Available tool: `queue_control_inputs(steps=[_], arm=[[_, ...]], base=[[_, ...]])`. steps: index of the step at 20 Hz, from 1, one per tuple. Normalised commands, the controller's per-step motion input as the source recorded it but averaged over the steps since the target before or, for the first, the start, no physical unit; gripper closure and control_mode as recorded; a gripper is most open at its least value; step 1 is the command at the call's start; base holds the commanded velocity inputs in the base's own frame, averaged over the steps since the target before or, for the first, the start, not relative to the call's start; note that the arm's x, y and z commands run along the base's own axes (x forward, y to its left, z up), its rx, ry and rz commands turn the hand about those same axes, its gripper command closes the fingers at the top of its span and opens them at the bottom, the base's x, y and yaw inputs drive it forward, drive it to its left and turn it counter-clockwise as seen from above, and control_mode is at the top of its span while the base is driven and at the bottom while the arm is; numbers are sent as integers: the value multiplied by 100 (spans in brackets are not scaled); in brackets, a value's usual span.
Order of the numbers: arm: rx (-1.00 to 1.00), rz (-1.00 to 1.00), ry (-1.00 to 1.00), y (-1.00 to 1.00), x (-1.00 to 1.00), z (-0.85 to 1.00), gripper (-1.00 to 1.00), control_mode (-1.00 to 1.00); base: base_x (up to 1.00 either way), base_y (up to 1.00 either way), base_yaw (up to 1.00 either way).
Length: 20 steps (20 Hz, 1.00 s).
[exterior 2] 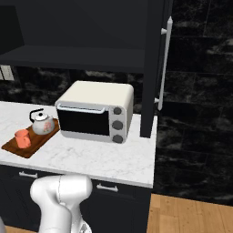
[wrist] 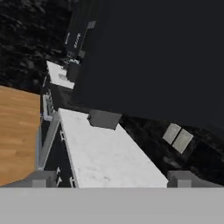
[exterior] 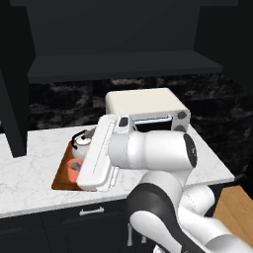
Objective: Pick the kettle from the counter and place it on the tray. Then pick the mug from the cabinet and place it on the tray. Then close the cabinet doors.
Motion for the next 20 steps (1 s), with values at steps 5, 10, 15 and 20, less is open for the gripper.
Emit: queue_control_inputs(steps=[5, 10, 15, 20], arm=[[-20, 18, -56, 49, -25, 34, -100, -100], [-17, 10, -45, 40, -13, 38, -100, -100], [-17, 7, -41, 41, -25, 41, -100, -100], [-19, 2, -38, 29, -47, 24, -100, -100]], base=[[0, 0, 0], [0, 0, 0], [0, 0, 0], [0, 0, 0]])
